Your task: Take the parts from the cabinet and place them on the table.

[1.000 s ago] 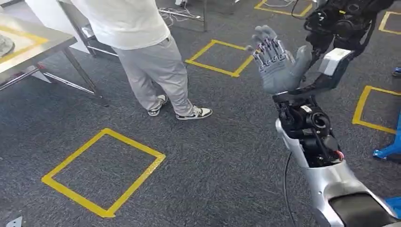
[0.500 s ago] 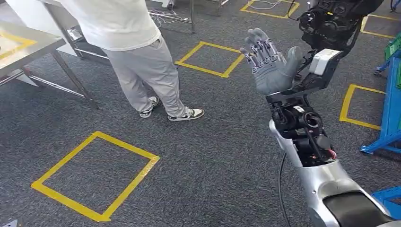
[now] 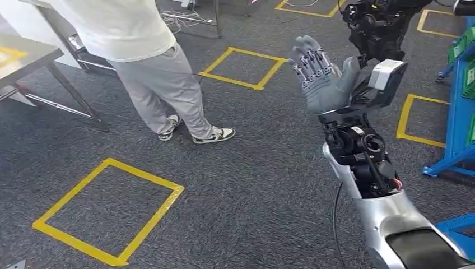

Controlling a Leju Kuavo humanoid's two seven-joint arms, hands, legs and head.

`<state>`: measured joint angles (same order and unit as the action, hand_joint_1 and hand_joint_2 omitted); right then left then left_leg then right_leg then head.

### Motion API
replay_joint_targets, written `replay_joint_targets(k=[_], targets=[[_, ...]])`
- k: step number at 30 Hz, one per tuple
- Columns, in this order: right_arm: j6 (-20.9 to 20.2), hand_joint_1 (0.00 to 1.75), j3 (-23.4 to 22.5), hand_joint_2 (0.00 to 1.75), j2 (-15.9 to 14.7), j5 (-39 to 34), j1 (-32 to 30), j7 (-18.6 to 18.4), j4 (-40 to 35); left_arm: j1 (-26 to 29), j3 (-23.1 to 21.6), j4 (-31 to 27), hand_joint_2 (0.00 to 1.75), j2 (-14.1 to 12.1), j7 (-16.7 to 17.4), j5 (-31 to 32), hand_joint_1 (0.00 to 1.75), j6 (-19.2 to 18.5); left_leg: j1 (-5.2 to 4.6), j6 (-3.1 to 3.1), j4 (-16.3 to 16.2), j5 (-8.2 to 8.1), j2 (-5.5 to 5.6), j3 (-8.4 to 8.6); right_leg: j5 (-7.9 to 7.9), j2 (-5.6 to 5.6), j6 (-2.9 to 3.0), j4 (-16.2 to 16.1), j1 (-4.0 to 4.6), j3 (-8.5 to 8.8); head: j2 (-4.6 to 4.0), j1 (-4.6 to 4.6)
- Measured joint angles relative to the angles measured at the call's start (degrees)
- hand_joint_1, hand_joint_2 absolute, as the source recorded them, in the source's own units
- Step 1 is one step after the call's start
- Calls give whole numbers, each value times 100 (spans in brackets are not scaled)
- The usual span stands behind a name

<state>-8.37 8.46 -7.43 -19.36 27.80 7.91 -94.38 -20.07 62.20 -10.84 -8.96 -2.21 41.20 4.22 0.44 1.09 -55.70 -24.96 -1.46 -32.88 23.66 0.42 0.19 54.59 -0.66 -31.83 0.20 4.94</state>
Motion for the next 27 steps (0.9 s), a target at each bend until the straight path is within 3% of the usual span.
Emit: replay_joint_targets(k=[1, 3, 4, 5, 6, 7, 8, 9, 10, 13, 14, 15, 16, 18, 19, 20, 21, 22, 24, 25, 26, 27], targets=[[-4, 0, 0, 0, 0, -17, 1, -7, -7, -1, 0, 0, 0, -2, -2, 4, 0, -11, -1, 17, -339, -214, 53, -162, -10, -14, 37, -5, 1, -7, 0, -28], [-4, 0, -2, 0, 0, -33, -61, -26, -11, 31, 2, 0, 0, -9, -13, 22, 0, -31, 1, 44, -1372, -664, 106, -654, -11, -56, 58, -5, 12, -20, 0, -48], [-2, 0, -2, 0, 0, -52, -118, -50, -28, 55, 4, 0, 0, -2, -17, 35, 0, -35, 2, 48, -1732, -761, 108, -840, -12, -83, 60, -5, 15, -22, 0, -53], [-2, 0, -2, 0, 0, -63, -182, -61, -50, 85, 7, 0, 0, 13, -26, 42, 0, -35, 2, 49, -1818, -713, 108, -900, -12, -110, 60, -4, 16, -22, 0, -51], [0, 0, -7, 0, 0, -70, -223, -63, -70, 108, 13, 2, 0, 17, -31, 46, 0, -35, 4, 37, -1606, -543, 108, -805, -13, -144, 60, -4, 16, -21, 0, -55], [0, 0, -9, 0, 0, -70, -236, -63, -85, 115, 20, 2, 0, 15, -33, 46, 0, -35, 6, 21, -1157, -298, 112, -589, -15, -183, 57, -3, 15, -21, 0, -53], [0, 0, -9, 0, 0, -72, -240, -63, -111, 108, 24, 2, 0, 11, -37, 46, 0, -35, 7, -8, -574, -31, 128, -293, -16, -219, 55, -2, 16, -13, 0, -57], [0, 0, -9, 0, 0, -72, -240, -61, -131, 96, 26, 0, 0, 2, -37, 48, 0, -35, 7, -49, -56, 155, 213, -19, -20, -241, 46, -3, 15, -8, 0, -61], [0, 0, -11, 0, 0, -77, -242, -61, -151, 79, 31, 2, 0, -2, -39, 50, 0, -35, -13, -69, 130, 93, 279, 68, -15, -267, 10, 13, 50, -34, 0, -70], [2, 0, -20, 0, 0, -79, -280, -66, -175, 86, 33, 2, 0, -2, -39, 72, 0, -35, -49, -111, 111, 103, 196, 52, -35, -324, -77, -11, 14, -39, 0, -57], [20, 0, -35, 0, -4, -79, -305, -72, -208, 79, 33, 0, 0, 4, -48, 103, 0, -44, -13, -162, 161, 134, 177, 72, -29, -344, -123, -10, 35, -44, 0, -57], [26, 0, -46, 0, -4, -83, -357, -77, -247, 64, 33, 0, 0, 20, -59, 123, 0, -52, 12, -193, 192, 157, 129, 90, 43, -281, -137, 73, 5, -105, 0, -61], [42, 0, -74, 0, -20, -85, -388, -90, -293, 50, 33, 0, 0, 26, -77, 153, 0, -68, 11, -224, 197, 153, 121, 95, 239, -189, -161, 343, 22, -210, 0, -40], [59, 0, -120, 0, -61, -96, -485, -142, -370, 56, 33, 0, 0, 50, -83, 199, 0, -72, 6, -244, 196, 150, 97, 92, 726, -122, -200, 1364, 14, -661, 0, 2], [61, 0, -140, 0, -83, -116, -564, -168, -415, 60, 33, 0, 0, 57, -83, 210, 0, -72, 5, -247, 193, 147, 84, 91, 876, -115, -216, 1792, 11, -858, 0, 9], [68, 0, -162, 0, -96, -125, -652, -184, -450, 63, 33, 2, 0, 66, -83, 219, 0, -72, 6, -248, 191, 146, 68, 95, 885, -108, -223, 1990, 6, -953, 0, 19], [70, 0, -184, 0, -116, -127, -718, -214, -502, 62, 33, 2, 0, 79, -83, 225, 0, -70, 6, -246, 190, 143, 52, 101, 756, -96, -224, 1862, 5, -900, 0, 32], [77, 0, -199, 0, -129, -129, -759, -232, -557, 59, 33, 0, 0, 89, -83, 238, 0, -65, 6, -235, 185, 135, 33, 109, 536, -82, -218, 1494, 4, -728, 0, 46], [92, 0, -223, 0, -144, -129, -798, -247, -658, 48, 33, 2, 0, 105, -70, 238, 0, -63, 7, -201, 169, 104, -3, 135, 59, 0, -199, 478, 6, -222, 0, 61], [94, 0, -236, 0, -157, -129, -811, -249, -702, 39, 33, 0, 0, 105, -70, 238, 0, -63, -37, -164, 149, 81, -19, 133, 72, 96, -186, 94, 43, -34, 0, 65], [94, 0, -245, 0, -157, -129, -828, -260, -745, 31, 33, 0, 0, 105, -70, 238, 0, -63, -51, -141, 115, 78, -24, 104, 59, 64, -119, 25, 40, 34, 0, 57], [101, 0, -258, 0, -160, -129, -868, -258, -769, 28, 33, 0, 0, 105, -70, 238, 0, -63, -50, -118, 131, 92, -47, 98, 54, 49, -95, 35, 46, 9, 0, 33]])
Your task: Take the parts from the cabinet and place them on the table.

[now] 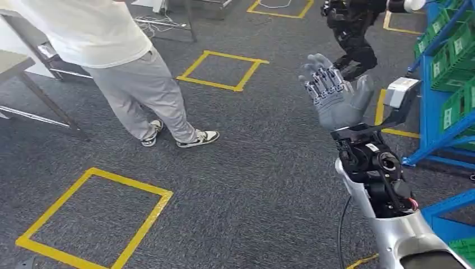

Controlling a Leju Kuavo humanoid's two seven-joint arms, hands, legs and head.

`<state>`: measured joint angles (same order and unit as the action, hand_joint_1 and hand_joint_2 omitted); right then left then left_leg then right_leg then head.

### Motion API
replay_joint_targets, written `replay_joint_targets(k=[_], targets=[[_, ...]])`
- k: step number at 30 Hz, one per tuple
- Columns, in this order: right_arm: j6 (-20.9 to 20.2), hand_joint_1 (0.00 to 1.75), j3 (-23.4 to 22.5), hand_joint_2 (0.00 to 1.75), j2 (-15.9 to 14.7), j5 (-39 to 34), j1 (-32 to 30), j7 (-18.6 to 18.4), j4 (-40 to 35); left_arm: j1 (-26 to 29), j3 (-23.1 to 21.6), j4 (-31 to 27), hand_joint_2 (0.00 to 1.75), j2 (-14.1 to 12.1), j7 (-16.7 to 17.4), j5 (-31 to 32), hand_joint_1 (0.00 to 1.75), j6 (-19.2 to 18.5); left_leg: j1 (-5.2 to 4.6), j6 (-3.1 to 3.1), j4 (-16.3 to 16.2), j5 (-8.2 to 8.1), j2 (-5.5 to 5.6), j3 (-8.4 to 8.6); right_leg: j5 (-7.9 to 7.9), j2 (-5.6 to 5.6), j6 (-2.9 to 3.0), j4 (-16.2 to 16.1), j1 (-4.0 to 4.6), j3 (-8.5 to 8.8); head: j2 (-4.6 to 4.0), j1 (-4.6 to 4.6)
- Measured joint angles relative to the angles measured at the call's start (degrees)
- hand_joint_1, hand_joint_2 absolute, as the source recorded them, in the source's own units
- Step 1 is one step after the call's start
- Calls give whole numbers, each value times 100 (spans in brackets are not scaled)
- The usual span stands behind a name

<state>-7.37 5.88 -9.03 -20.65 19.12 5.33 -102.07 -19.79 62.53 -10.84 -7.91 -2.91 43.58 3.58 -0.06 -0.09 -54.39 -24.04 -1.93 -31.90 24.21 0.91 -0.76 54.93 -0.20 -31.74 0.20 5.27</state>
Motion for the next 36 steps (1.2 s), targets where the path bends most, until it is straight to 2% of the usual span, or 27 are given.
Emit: replay_joint_targets(k=[2, 3, 4, 6, 7, 8, 9, 10, 12, 13, 14, 16, 18, 19, 20, 22, 23, 24, 25, 26, 27, 28, 29, 30, 33, 35, 36], targets=[[-11, 0, -9, 0, -20, 0, -65, 24, -18, -7, 0, 0, 0, 0, 0, 2, 0, 0, 5, 45, 7, 0, -61, 15, -26, -55, 73, -18, 11, -1, 0, -5], [-20, 0, -9, 0, -22, 0, -66, 41, -24, -19, 0, 0, 0, 2, 2, 4, 0, 0, 18, 88, -43, -68, -27, -7, -51, -63, 112, -43, -23, 12, 0, -11], [-26, 0, -9, 0, -22, 0, -62, 57, -48, -34, 0, 2, 0, 9, 2, 7, 0, 0, 29, 115, -264, -235, 60, -106, -60, -86, 133, -44, -21, 4, 0, -40], [-31, 0, -9, 0, -24, 0, -70, 70, -61, -37, 0, 0, 0, 2, 0, 15, 0, 9, 36, 148, -1223, -708, 141, -549, -71, -115, 171, -44, -18, -19, 0, -68], [-31, 0, -9, 0, -24, 0, -90, 70, -61, -29, 0, 2, 0, 4, 0, 24, 0, 15, 36, 154, -1696, -868, 151, -787, -77, -137, 180, -44, -14, -29, 0, -70], [-31, 0, -9, 0, -26, 0, -117, 70, -63, -23, 0, 2, 0, 15, 2, 31, 0, 15, 36, 154, -1959, -911, 153, -928, -80, -160, 183, -43, -12, -37, 0, -75], [-31, 0, -11, 0, -26, 0, -146, 70, -63, -20, 0, 2, 0, 26, 7, 42, 0, 15, 38, 144, -1915, -817, 155, -917, -81, -182, 184, -43, -12, -37, 0, -75], [-26, 0, -15, 0, -26, 0, -174, 72, -68, -23, 0, 2, 0, 35, 15, 50, 0, 15, 38, 122, -1595, -604, 156, -767, -83, -208, 183, -43, -11, -36, 0, -77], [-13, 0, -33, 0, -26, 0, -232, 85, -109, -39, 0, 2, 0, 33, 28, 66, 0, 17, 36, 53, -510, -94, 193, -218, -88, -257, 175, -43, -7, -20, 0, -81], [-2, 0, -44, 0, -26, 2, -247, 96, -133, -53, 0, 0, 0, 24, 35, 70, 0, 22, 31, 9, -94, -11, 267, 1, -90, -271, 162, -41, -2, -30, 0, -83], [0, 0, -59, 0, -26, 15, -256, 109, -144, -71, 0, 0, 0, 20, 37, 79, 0, 28, 11, 13, 10, -39, 246, 26, -88, -300, 132, -22, 33, -56, 0, -85], [0, 0, -90, 0, -28, 44, -299, 118, -151, -77, 0, 0, 0, 22, 39, 79, 0, 37, -15, -8, -1, -33, 223, 16, -108, -320, 70, -40, 5, -62, 0, -85], [0, 0, -118, 0, -37, 50, -342, 118, -188, -84, 0, 2, 0, 37, 41, 79, 0, 37, 31, -76, 72, 21, 185, 47, -97, -334, 1, -48, 30, -68, 0, -85], [-4, 0, -135, 0, -37, 54, -343, 124, -199, -96, 0, 0, 0, 42, 41, 79, 0, 39, 46, -96, 91, 33, 160, 61, 11, -247, -21, 81, 12, -150, 0, -71], [-9, 0, -147, 0, -44, 57, -326, 125, -203, -99, 0, 0, 0, 42, 41, 79, 0, 39, 46, -100, 91, 32, 158, 62, 231, -193, -50, 412, 5, -278, 0, -42], [-7, 0, -160, 0, -44, 61, -353, 125, -203, -91, 0, 2, 0, 50, 41, 79, 0, 39, 43, -122, 90, 28, 133, 58, 679, -169, -102, 1357, -15, -689, 0, -11], [-7, 0, -164, 0, -44, 61, -378, 120, -203, -87, 0, 2, 0, 50, 41, 79, 0, 39, 42, -123, 87, 26, 119, 57, 796, -166, -121, 1698, -26, -838, 0, -2], [-7, 0, -173, 0, -44, 61, -396, 118, -203, -83, 0, 2, 0, 50, 42, 79, 0, 39, 42, -122, 85, 24, 103, 59, 775, -160, -135, 1810, -38, -883, 0, 0], [-7, 0, -182, 0, -46, 61, -402, 116, -203, -84, 0, 2, 0, 57, 41, 79, 0, 42, 45, -121, 81, 19, 91, 61, 621, -144, -142, 1640, -53, -791, 0, 2], [-9, 0, -186, 0, -46, 59, -400, 111, -203, -84, 0, 2, 0, 61, 44, 74, 0, 42, 49, -111, 72, 12, 80, 65, 382, -125, -141, 1235, -65, -589, 0, 11], [-9, 0, -188, 0, -48, 59, -396, 107, -210, -84, 0, 2, 0, 68, 41, 68, 0, 44, 54, -88, 57, -3, 71, 76, 109, -89, -137, 674, -74, -303, 0, 17], [-9, 0, -186, 0, -48, 59, -382, 103, -210, -86, 0, 2, 0, 70, 41, 63, 0, 46, 54, -58, 34, -26, 63, 85, -51, -25, -133, 179, -82, -65, 0, 26], [-9, 0, -181, 0, -48, 59, -357, 94, -210, -93, 0, 0, 0, 50, 41, 59, 0, 50, 9, -25, 14, -42, 54, 58, 71, 21, -126, 68, -44, 12, 0, 28], [-13, 0, -171, 0, -48, 59, -312, 92, -212, -99, 0, 0, 0, 46, 44, 55, 0, 50, 7, -7, -28, -34, 48, 14, 57, -15, -52, 30, -49, 47, 0, 11], [-7, 0, -155, 0, -48, 65, -239, 46, -208, -117, 0, 0, 0, 5, 63, 39, 0, 33, 11, 65, -16, -16, 1, 9, 21, -68, 45, 27, -29, 8, 0, -7], [-7, 0, -138, 0, -48, 70, -139, 35, -210, -143, 0, 0, 0, -7, 66, 37, 0, 28, 43, 127, -322, -258, 112, -128, -4, -82, 107, 2, -51, 18, 0, -57], [-7, 0, -136, 0, -48, 70, -108, 33, -210, -151, 0, 0, 0, -11, 66, 37, 0, 28, 43, 142, -774, -486, 144, -346, -9, -84, 140, 0, -48, 10, 0, -76]])
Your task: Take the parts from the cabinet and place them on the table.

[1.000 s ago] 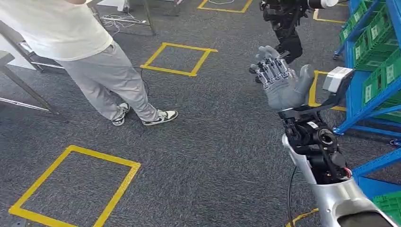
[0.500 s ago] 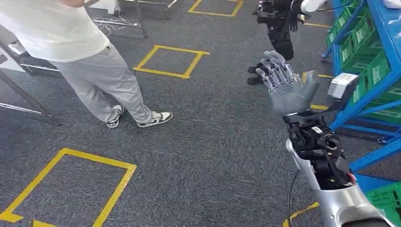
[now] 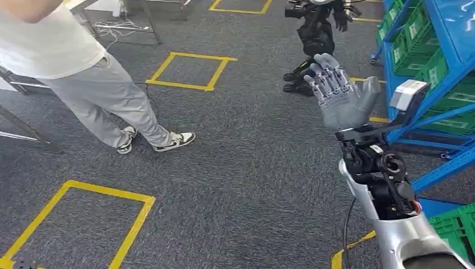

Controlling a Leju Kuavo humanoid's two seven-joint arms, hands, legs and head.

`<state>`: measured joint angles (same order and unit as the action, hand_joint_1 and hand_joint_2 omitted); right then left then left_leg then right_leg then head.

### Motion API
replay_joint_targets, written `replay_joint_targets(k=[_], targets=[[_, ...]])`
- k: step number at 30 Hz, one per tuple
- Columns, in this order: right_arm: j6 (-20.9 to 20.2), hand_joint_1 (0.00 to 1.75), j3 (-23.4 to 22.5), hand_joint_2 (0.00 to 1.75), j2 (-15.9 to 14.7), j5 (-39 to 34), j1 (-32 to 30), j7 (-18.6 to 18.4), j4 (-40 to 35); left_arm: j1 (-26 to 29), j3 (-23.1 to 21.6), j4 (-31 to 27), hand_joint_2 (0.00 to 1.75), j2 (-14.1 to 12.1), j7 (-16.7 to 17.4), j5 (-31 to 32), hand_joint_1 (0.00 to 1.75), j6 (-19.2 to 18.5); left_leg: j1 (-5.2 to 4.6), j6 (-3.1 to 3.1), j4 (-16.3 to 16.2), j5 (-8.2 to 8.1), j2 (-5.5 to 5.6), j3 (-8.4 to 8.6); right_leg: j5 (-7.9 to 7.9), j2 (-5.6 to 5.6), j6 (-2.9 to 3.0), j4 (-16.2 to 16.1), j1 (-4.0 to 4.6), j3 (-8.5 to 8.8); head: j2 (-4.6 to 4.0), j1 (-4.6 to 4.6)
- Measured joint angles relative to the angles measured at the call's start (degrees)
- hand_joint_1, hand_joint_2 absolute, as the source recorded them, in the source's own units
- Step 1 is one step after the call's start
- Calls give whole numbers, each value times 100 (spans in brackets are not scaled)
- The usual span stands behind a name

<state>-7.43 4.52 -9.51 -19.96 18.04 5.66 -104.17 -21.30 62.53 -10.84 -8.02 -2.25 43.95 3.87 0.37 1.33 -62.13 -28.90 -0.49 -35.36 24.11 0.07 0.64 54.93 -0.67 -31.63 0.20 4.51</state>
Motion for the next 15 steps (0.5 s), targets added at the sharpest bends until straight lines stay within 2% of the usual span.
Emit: replay_joint_targets(k=[1, 2, 3, 4, 5, 7, 8, 9, 11, 13, 14, 15], targets=[[0, 0, 4, 0, 0, 0, -1, 0, 0, 1, 0, 0, 0, -4, 0, 0, 0, 0, 0, 14, -546, -222, 11, -269, -3, -7, 9, 0, 10, -8, 0, -5], [2, 0, 9, 0, 0, 2, -7, -2, 4, 14, 0, 0, 0, -4, 0, -7, 0, 0, 0, 19, -1010, -371, 12, -510, -3, -19, 18, 0, 16, -15, 0, -7], [7, 0, 15, 0, 0, 2, -3, -2, 11, 28, 0, 0, 0, 0, 11, -11, 0, 0, 0, 16, -1269, -417, 13, -664, -7, -34, 24, 1, 22, -23, 0, -9], [20, 0, 22, 0, 0, 0, 5, 0, 13, 39, 0, 0, 0, 0, 22, -20, 0, 6, 0, 5, -1226, -308, 14, -670, -9, -51, 27, 1, 24, -23, 0, -7], [35, 0, 30, 0, 0, 4, 33, 6, 18, 40, 0, 0, 0, -2, 31, -26, 0, 11, 0, -15, -924, -96, 16, -539, -10, -70, 27, 1, 26, -23, 0, -7], [66, 0, 61, 0, 6, 39, 160, 83, 65, 21, 0, 0, 0, -26, 31, -50, 0, 44, -2, -81, 209, 457, 59, 11, -14, -113, 19, 1, 27, -13, 0, -11], [68, 0, 79, 0, 22, 57, 244, 135, 105, 6, 0, 0, 0, -46, 31, -61, 0, 52, -8, -115, 619, 552, 119, 219, -22, -128, 3, 1, 33, -20, 0, -18], [70, 0, 96, 0, 26, 79, 329, 193, 169, -7, 0, 0, 0, -52, 33, -63, 0, 57, -23, -113, 760, 522, 101, 261, -15, -172, -22, 26, 68, -49, 0, -29], [66, 0, 127, 0, 42, 118, 418, 275, 286, -5, 0, 0, 0, -59, 37, -76, 0, 63, -50, -129, 745, 522, 82, 250, -36, -178, -82, -6, 44, -53, 0, -33], [48, 0, 149, 0, 59, 144, 490, 319, 359, -8, 0, 0, 0, -55, 35, -81, 0, 61, -17, -197, 813, 570, 58, 279, -30, -183, -153, -17, 66, -51, 0, -27], [39, 0, 153, 0, 61, 157, 532, 339, 406, -12, 0, 0, 0, -50, 37, -83, 0, 59, 5, -217, 837, 586, 43, 298, 90, -121, -165, 122, 35, -135, 0, -22], [39, 0, 160, 0, 61, 168, 594, 343, 442, -10, 0, 0, 0, -52, 35, -83, 0, 57, 3, -245, 836, 578, 38, 298, 335, -79, -181, 498, 43, -296, 0, 13]])
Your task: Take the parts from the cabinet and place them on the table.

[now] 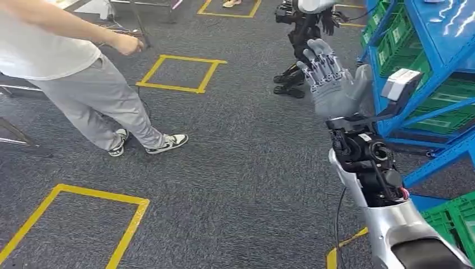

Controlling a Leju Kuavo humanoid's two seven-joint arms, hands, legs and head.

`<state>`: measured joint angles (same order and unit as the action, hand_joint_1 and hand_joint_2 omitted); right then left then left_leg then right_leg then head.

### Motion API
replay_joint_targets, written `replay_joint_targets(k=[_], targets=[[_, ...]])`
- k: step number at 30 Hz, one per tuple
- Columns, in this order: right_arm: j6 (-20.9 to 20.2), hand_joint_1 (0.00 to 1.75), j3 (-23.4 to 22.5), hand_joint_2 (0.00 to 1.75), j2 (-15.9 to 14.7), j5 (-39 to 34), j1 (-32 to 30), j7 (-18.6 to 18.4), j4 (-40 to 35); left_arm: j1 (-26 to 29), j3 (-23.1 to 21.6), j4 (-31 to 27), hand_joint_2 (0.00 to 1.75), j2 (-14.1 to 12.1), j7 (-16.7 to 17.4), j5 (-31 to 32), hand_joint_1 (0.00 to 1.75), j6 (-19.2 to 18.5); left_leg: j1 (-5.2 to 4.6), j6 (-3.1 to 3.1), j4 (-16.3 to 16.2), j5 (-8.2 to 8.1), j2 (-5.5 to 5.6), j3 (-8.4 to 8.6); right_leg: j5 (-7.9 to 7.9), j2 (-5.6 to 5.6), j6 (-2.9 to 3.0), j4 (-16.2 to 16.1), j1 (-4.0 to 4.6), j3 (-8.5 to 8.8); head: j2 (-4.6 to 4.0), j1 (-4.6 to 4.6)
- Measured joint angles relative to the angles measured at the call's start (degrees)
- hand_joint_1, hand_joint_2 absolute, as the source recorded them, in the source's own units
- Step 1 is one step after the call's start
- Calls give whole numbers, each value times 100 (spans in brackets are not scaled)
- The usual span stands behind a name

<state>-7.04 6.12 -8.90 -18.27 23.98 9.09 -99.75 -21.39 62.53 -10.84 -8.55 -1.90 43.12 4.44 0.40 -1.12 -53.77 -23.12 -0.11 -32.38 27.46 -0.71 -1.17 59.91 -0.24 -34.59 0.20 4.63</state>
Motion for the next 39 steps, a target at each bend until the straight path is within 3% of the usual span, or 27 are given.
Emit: replay_joint_targets(k=[2, 3, 4, 5, 7, 8, 9, 10, 12, 14, 15, 17, 19, 20, 21, 23, 24, 26, 28, 29, 30, 33, 34, 35, 36, 38, 39], targets=[[-4, 0, 9, 0, 6, 9, 33, 17, 81, 12, 0, 0, 0, 2, 0, 0, 0, -2, -6, -9, -2, 1, -17, -6, 443, 12, -42, 1017, -13, -453, 0, 26], [0, 0, 13, 0, 9, 13, 31, 22, 129, 20, 0, 0, 0, 2, 2, 2, 0, -2, -6, -11, -5, -1, -25, -7, 549, 14, -56, 1389, -18, -623, 0, 35], [4, 0, 15, 0, 13, 22, 31, 26, 170, 32, 0, 0, 0, 4, 0, 7, 0, -2, -6, -10, -7, -2, -32, -4, 528, 21, -71, 1498, -26, -672, 0, 44], [6, 0, 17, 0, 17, 28, 39, 35, 196, 37, 2, 0, 0, 7, 2, 7, 0, -2, -5, -5, -12, -7, -37, -1, 333, 29, -70, 1256, -34, -576, 0, 46], [22, 0, 20, 0, 20, 63, 86, 22, 231, 35, 0, 0, 0, 13, 4, 9, 0, -2, 0, 26, -35, -34, -48, 24, -218, 90, -59, 196, -39, -39, 0, 61], [22, 0, 22, 0, 20, 72, 114, 7, 236, 36, 0, 0, 0, 15, 2, 9, 0, -11, 5, 50, -54, -56, -57, 40, -365, 149, -45, -345, -37, 207, 0, 70], [22, 0, 26, 0, 20, 83, 127, -18, 245, 33, 2, 0, 0, -2, 2, 11, 0, -11, -32, 80, -55, -62, -62, 18, -234, 207, -34, -448, 2, 288, 0, 52], [22, 0, 26, 0, 22, 90, 142, -61, 242, 38, 2, 0, 0, -4, 2, 11, 0, -13, -33, 106, -85, -54, -67, -21, -267, 145, 35, -469, 3, 324, 0, 57], [39, 0, 26, 0, 22, 94, 132, -116, 253, 60, 2, 0, 0, -13, 4, 13, 0, -17, -33, 154, -66, -28, -101, -20, -281, 111, 77, -451, 23, 293, 0, 41], [37, 0, 28, 0, 26, 96, 149, -138, 256, 64, 2, 0, 0, -24, 4, 20, 0, -22, -25, 214, -117, -104, -99, -32, -324, 89, 151, -503, -18, 318, 0, 39], [37, 0, 26, 0, 31, 96, 160, -140, 256, 58, 2, 0, 0, -26, 4, 20, 0, -28, -8, 236, -323, -252, -67, -126, -328, 80, 174, -506, -17, 316, 0, 0], [37, 0, 26, 0, 44, 96, 163, -157, 258, 67, 2, 0, 0, -37, 4, 22, 0, -31, -7, 272, -1308, -713, -30, -605, -338, 51, 206, -505, -11, 292, 0, -15], [37, 0, 26, 0, 52, 96, 161, -160, 273, 104, 2, 0, 0, -28, 4, 24, 0, -31, -7, 272, -2039, -905, -25, -1001, -341, 12, 218, -505, 1, 278, 0, -22], [37, 0, 26, 0, 59, 96, 160, -164, 282, 119, 2, 2, 0, -22, 4, 24, 0, -35, -7, 253, -1973, -787, -24, -987, -344, -12, 224, -505, 5, 279, 0, -22], [37, 0, 26, 0, 61, 96, 160, -166, 284, 120, 2, 2, 0, -24, 5, 24, 0, -35, -9, 227, -1617, -551, -18, -827, -345, -38, 224, -505, 10, 281, 0, -26], [42, 0, 26, 0, 63, 96, 163, -166, 284, 103, 2, 0, 0, -37, 4, 26, 0, -35, -30, 139, -488, -27, 47, -260, -345, -81, 222, -505, 20, 301, 0, -31], [46, 0, 26, 0, 63, 96, 164, -166, 284, 86, 2, 0, 0, -63, 6, 26, 0, -35, -51, 85, -110, -16, 158, -79, -345, -92, 216, -506, 23, 293, 0, -26], [46, 0, 26, 0, 63, 98, 167, -168, 286, 72, 2, 0, 0, -77, 7, 26, 0, -35, -75, 95, -75, -7, 87, -67, -352, -129, 155, -498, 30, 257, 0, -26], [46, 0, 26, 0, 63, 98, 165, -171, 286, 69, 2, 0, 0, -83, 11, 26, 0, -35, -92, 47, -46, 7, 65, -55, -372, -155, 88, -536, 9, 268, 0, -26], [46, 0, 26, 0, 63, 98, 163, -171, 286, 64, 2, 0, 0, -77, 13, 26, 0, -35, -14, 9, 47, 53, 20, -2, -330, -135, 56, -501, 22, 245, 0, -18], [46, 0, 24, 0, 63, 98, 176, -168, 286, 57, 2, 0, 0, -72, 11, 26, 0, -37, -22, -3, 70, 53, 5, 26, -202, -59, 29, -332, 36, 171, 0, -9], [55, 0, 26, 0, 63, 98, 162, -171, 290, 68, 2, 0, 0, -61, 20, 26, 0, -44, -26, -28, 65, 50, -43, 17, 457, 5, -27, 1069, 7, -470, 0, 35], [55, 0, 26, 0, 63, 98, 139, -171, 297, 74, 2, 0, 0, -59, 22, 26, 0, -46, -26, -29, 63, 50, -61, 15, 519, 9, -47, 1377, -3, -615, 0, 48], [63, 0, 26, 0, 63, 98, 130, -173, 308, 78, 2, 0, 0, -52, 33, 26, 0, -46, -26, -28, 62, 48, -81, 19, 444, 16, -55, 1369, -18, -618, 0, 55], [64, 0, 26, 0, 63, 98, 133, -170, 319, 78, 2, 0, 0, -46, 39, 26, 0, -46, -26, -24, 57, 41, -106, 23, 225, 28, -64, 1061, -33, -475, 0, 59], [66, 0, 26, 0, 63, 98, 144, -170, 321, 75, 2, 0, 0, -35, 39, 26, 0, -50, -20, 11, 30, 14, -145, 42, -304, 134, -58, -29, -43, 74, 0, 68], [65, 0, 26, 0, 63, 98, 154, -171, 323, 74, 2, 0, 0, -39, 39, 26, 0, -50, -35, 39, 14, -5, -159, 42, -331, 316, -52, -430, -30, 249, 0, 81]])
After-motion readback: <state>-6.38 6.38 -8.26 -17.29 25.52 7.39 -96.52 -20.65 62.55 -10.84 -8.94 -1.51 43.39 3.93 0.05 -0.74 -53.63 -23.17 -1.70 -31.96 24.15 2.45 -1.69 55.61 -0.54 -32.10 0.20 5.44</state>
